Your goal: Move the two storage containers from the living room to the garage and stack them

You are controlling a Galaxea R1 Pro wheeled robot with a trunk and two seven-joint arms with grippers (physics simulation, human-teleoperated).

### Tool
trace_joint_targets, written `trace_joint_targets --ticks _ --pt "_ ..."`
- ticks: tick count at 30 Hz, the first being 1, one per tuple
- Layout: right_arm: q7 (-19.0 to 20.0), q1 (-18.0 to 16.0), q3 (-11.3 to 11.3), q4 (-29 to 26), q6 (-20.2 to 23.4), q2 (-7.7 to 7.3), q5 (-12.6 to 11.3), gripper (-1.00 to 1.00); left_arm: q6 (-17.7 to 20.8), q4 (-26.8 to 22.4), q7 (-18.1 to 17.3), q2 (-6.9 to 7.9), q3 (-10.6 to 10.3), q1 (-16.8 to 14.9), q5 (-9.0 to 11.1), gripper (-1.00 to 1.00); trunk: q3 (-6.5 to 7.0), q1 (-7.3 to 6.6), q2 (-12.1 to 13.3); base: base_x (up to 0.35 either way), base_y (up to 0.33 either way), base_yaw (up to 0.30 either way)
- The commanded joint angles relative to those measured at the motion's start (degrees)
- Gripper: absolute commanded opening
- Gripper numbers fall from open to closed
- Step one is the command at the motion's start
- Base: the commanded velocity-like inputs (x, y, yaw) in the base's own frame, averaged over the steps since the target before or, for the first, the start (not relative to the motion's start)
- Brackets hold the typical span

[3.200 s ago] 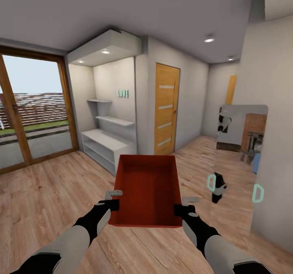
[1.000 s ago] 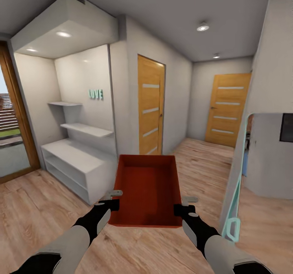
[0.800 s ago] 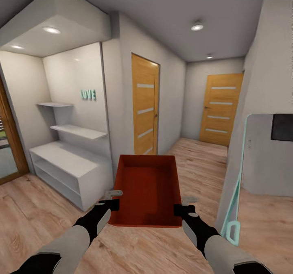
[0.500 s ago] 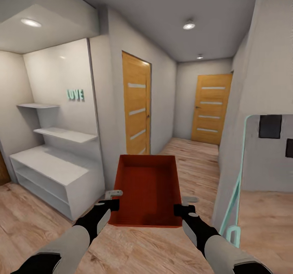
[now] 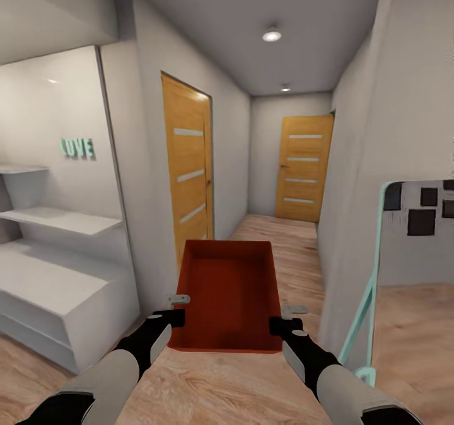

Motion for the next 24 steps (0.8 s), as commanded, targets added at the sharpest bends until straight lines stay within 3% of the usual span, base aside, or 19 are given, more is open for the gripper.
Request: trace_joint_targets --ticks 1,8,18,24 --pt "-0.5 0.0 -0.7 0.1 -0.1 -0.36 -0.6 -1.00 0.4 -1.4 0.6 0.51 1.7 0.0 -1.1 -1.00 -0.03 0.05 0.0 0.323 0.137 -0.245" --pt "-0.5 0.0 -0.7 0.1 -0.1 -0.38 -0.6 -1.00 0.4 -1.5 0.6 0.46 1.7 0.0 -1.1 -1.00 -0.03 0.05 0.0 0.311 0.098 -0.210" --pt "-0.5 0.0 -0.7 0.1 -0.1 -0.38 -0.6 -1.00 0.4 -1.6 0.7 0.43 1.7 0.0 -1.1 -1.00 -0.03 0.05 0.0 0.063 0.007 -0.017" --pt "-0.4 0.0 -0.7 0.1 -0.1 -0.37 -0.6 -1.00 0.4 -1.6 0.7 0.38 1.7 0.0 -1.1 -1.00 -0.03 0.05 0.0 0.164 0.149 0.000"
